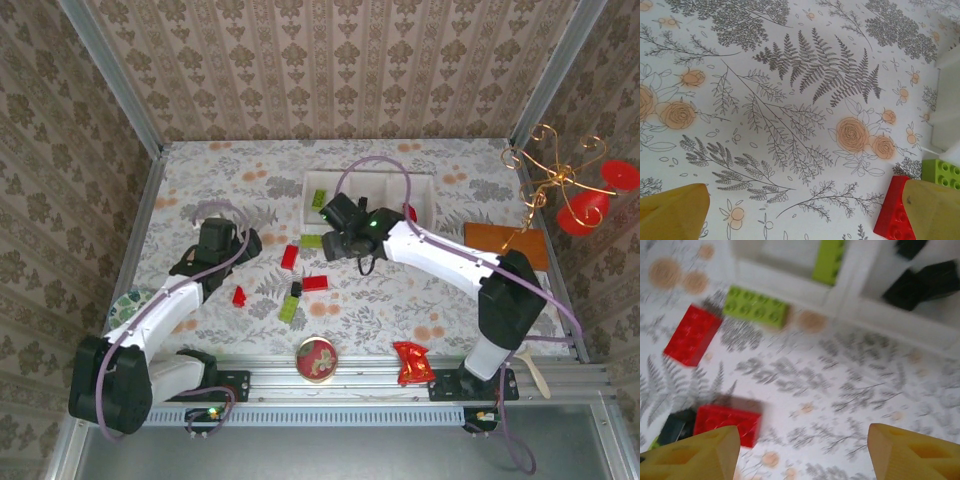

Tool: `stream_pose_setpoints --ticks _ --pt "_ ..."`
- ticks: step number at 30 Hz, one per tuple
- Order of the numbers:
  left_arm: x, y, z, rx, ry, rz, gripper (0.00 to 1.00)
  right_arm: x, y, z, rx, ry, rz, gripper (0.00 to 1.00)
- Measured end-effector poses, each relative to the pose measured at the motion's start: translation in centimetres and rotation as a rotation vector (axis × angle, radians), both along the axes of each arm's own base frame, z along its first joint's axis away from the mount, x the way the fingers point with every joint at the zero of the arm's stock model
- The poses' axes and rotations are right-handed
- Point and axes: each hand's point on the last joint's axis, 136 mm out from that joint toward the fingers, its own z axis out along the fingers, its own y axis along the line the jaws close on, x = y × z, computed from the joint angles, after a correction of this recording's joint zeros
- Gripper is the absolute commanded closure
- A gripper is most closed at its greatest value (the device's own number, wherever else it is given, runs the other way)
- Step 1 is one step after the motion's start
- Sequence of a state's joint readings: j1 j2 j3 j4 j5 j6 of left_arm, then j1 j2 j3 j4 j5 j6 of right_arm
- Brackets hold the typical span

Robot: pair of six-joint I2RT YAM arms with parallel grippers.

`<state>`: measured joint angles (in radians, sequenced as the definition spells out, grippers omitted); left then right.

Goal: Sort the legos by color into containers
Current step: Move the lego to the center of the table.

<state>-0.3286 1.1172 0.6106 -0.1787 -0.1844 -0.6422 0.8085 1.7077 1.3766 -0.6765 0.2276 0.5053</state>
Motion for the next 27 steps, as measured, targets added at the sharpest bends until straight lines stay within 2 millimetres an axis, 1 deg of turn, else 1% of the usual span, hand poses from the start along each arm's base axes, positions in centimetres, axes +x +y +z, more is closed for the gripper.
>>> stream_pose_setpoints --ticks 4,6,8,10,14,20,22,27 --pt "-0.2 0.5 -0.1 -0.014 0.001 0.027 0.0 -1.9 3.5 -2.0 -0.018 0.058 0.09 0.3" --pt "-0.3 0.7 -0.2 -0.019 0.001 0.038 0.0 -2.6 5.0 -2.8 -0.031 0.081 0.131 0.32" --pt "-0.4 1.0 -0.3 -0.023 0.003 0.05 0.0 -3.2 6.2 -3.5 -0.048 0.096 0.165 0.34" --pt "-0.5 1.2 -0.6 -0.027 0.008 0.059 0.0 -3.7 7.4 -4.1 -0.068 0.11 0.206 0.35" --pt "-0.8 1.5 -1.1 -0.027 0.019 0.071 0.0 -4.2 8.5 -5.0 -0.098 0.119 0.262 0.33" --pt "-1.0 1.9 -1.2 -0.036 0.02 0.084 0.0 -4.8 9.8 -5.3 -0.137 0.118 0.354 0.32" --pt "-1.0 1.9 -1.3 -0.04 0.021 0.087 0.0 -5.1 10.2 -5.7 -0.151 0.122 0.382 0.32" --pt "-1.0 2.0 -1.3 -0.047 0.02 0.093 0.0 -5.8 10.5 -6.9 -0.19 0.144 0.428 0.32"
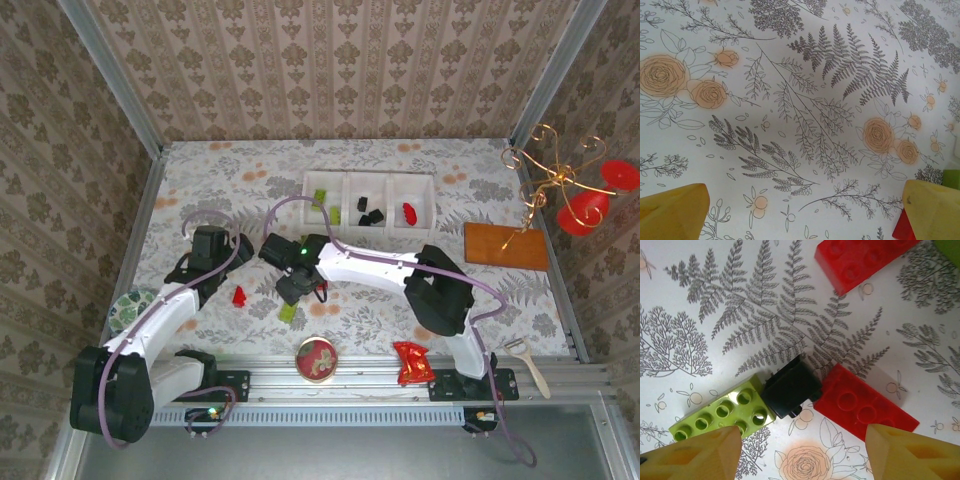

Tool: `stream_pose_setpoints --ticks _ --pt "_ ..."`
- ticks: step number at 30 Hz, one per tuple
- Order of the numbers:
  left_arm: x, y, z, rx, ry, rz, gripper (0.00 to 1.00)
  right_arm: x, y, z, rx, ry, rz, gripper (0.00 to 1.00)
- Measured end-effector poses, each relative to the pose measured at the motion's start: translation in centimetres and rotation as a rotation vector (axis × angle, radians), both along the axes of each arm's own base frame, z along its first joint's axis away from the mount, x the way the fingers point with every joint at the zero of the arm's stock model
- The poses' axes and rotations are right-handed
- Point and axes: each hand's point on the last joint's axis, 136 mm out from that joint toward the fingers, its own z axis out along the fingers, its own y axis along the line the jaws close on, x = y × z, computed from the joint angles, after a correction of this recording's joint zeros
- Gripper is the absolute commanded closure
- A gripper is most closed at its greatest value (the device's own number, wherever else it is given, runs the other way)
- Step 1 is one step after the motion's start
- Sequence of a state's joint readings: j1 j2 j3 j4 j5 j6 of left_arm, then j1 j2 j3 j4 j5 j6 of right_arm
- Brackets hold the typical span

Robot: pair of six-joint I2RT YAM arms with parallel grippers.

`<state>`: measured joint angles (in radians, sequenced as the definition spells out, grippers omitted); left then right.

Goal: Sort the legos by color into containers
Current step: Move the lego to the center of the table.

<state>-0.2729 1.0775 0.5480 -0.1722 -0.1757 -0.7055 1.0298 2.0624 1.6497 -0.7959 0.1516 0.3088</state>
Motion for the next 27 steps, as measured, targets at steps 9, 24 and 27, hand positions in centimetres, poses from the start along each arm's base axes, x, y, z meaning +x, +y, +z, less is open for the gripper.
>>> stream_pose_setpoints --ticks 9,24,27 --pt "-0.2 0.2 -0.5 -0.004 0.013 0.007 0.0 0.4 0.7 -1.4 -0.03 0.007 0.024 0.32" --pt "-0.2 0.4 -0.3 -0.017 0.005 0.012 0.0 3.7 -1.2 -2.0 -0.064 -0.024 -0.081 0.45" --pt "-0.3 0.3 -0.4 -0.019 0.008 0.009 0.0 4.5 -1.6 -1.9 -0.058 -0.026 -0.105 0.44"
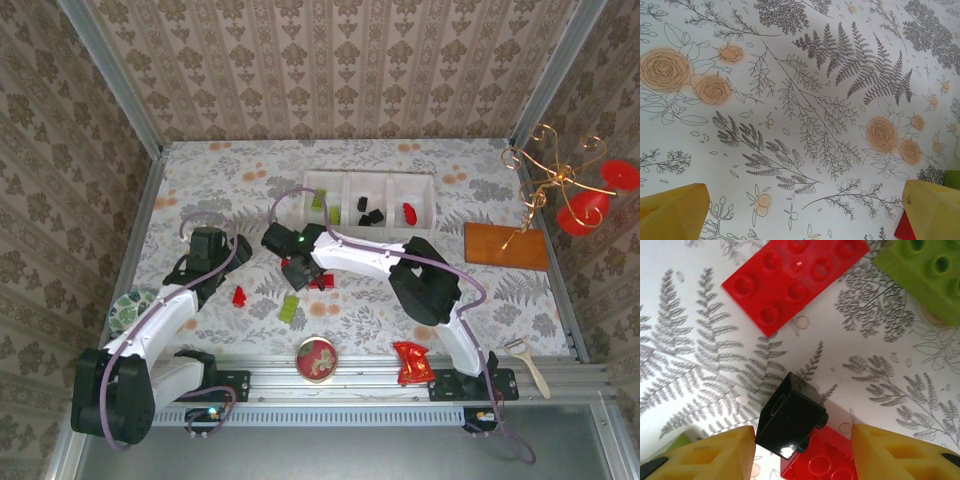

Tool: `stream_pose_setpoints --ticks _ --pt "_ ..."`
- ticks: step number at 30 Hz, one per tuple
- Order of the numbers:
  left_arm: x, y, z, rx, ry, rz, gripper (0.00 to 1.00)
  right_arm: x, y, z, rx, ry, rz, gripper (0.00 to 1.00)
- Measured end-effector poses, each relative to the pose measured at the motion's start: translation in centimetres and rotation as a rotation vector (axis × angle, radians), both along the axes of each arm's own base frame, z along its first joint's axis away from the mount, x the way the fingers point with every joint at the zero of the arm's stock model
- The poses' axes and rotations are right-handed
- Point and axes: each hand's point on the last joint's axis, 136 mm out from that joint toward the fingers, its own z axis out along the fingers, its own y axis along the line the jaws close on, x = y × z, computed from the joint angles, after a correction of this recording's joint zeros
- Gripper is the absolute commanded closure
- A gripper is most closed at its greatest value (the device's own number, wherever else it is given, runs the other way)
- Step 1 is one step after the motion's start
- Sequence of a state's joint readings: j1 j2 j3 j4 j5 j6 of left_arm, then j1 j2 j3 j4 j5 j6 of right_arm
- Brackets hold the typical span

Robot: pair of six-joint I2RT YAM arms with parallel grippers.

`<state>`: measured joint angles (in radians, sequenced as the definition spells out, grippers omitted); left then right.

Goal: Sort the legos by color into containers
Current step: Move the lego to the center of the table, then pick up the lego from the center of the table.

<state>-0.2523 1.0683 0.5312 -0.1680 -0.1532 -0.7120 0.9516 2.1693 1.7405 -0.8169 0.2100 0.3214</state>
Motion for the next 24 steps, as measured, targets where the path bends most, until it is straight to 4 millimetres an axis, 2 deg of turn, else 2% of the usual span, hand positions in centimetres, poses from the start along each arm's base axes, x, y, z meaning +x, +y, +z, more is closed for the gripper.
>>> stream_pose_setpoints --ticks 4,12,19,24 --pt "-0.1 0.2 -0.1 0.0 0.003 0.005 0.0 0.9 0.3 0.1 0.015 -0.007 -0.015 0.4" --pt "0.0 0.2 0.0 -0.002 -0.003 0.005 0.0 0.7 1.2 -0.8 0.044 0.021 -0.023 0.36" --pt "0.0 0.2 0.1 -0.005 -0.008 0.005 0.0 0.6 1.1 -2.6 0.026 0.051 -0.029 0.39" --pt "-0.1 0.2 0.1 -0.005 -0.007 0.006 0.0 0.8 1.2 -2.8 0.042 0.064 -0.033 0.44"
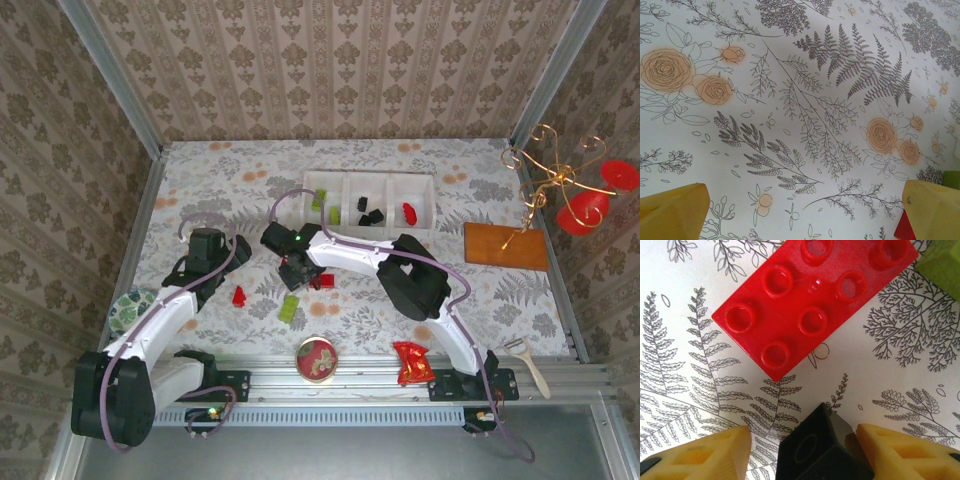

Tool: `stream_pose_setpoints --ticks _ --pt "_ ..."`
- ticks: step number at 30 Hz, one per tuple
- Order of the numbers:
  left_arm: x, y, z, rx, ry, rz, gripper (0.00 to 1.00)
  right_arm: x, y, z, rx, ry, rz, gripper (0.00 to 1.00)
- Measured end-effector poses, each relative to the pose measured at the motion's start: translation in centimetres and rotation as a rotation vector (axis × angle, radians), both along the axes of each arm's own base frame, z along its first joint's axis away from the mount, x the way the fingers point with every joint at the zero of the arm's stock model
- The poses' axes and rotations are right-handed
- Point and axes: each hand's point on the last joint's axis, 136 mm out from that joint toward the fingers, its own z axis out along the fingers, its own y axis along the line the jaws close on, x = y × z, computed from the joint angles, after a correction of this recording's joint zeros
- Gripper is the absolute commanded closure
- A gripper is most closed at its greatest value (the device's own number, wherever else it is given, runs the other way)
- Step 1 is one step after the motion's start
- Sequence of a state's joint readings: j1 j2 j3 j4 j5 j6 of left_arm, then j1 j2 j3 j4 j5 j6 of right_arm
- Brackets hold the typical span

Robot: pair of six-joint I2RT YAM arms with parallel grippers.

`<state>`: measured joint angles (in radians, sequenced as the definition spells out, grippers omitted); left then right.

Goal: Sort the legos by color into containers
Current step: Pick up the lego from the center of the table.

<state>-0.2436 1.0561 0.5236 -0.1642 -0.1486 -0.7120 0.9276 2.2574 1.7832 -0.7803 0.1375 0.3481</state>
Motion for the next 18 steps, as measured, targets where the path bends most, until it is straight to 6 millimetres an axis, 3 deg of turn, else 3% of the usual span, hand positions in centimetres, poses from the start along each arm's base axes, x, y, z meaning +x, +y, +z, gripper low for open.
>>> stream_pose_setpoints --ticks 8,18 --pt "-0.02 -0.01 -0.04 -0.005 0.002 -0.001 0.0 0.06 0.37 0.01 0.022 0.007 -0.001 0.47" --pt "-0.03 -0.08 -0.05 -0.007 0.003 -0.004 0.0 0.37 0.07 0.04 0.016 -0.005 -0.033 0.39"
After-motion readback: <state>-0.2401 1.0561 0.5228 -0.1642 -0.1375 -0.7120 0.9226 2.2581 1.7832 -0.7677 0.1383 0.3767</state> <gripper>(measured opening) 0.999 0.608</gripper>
